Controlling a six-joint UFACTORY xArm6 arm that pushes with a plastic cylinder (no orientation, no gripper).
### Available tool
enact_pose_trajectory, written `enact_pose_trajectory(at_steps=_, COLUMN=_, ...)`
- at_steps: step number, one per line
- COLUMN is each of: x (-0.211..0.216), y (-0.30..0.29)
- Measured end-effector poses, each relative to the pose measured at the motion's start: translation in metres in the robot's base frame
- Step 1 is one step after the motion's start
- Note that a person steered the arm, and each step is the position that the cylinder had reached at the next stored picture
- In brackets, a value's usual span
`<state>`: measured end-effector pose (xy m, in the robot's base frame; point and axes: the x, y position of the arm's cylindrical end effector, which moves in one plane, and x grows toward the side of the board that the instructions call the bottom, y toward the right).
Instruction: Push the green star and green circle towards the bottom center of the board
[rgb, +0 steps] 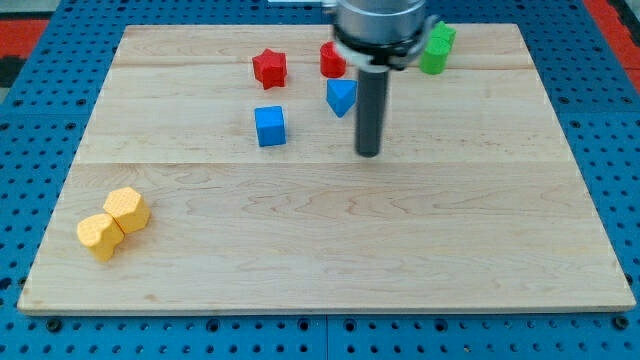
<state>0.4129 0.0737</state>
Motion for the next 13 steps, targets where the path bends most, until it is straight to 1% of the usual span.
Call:
enact_pose_trajectory(at_steps=2, x=-0.1, y=0.169)
enact_pose_trajectory(at_steps=3, x=-0.177, y=0.206)
enact_pose_trajectory(at_steps=4, x=-0.22, y=0.186)
enact_pose_trajectory(at_steps=6, x=-0.221, y=0.106)
enact_pose_trajectory(at_steps=7, x=-0.217, y=0.104)
enact_pose_trajectory(at_steps=11, x=-0.102, y=0.08)
enact_pose_trajectory(at_steps=12, x=-0.105, y=0.079)
enact_pose_trajectory(at_steps=13, x=-0.127, y=0.078)
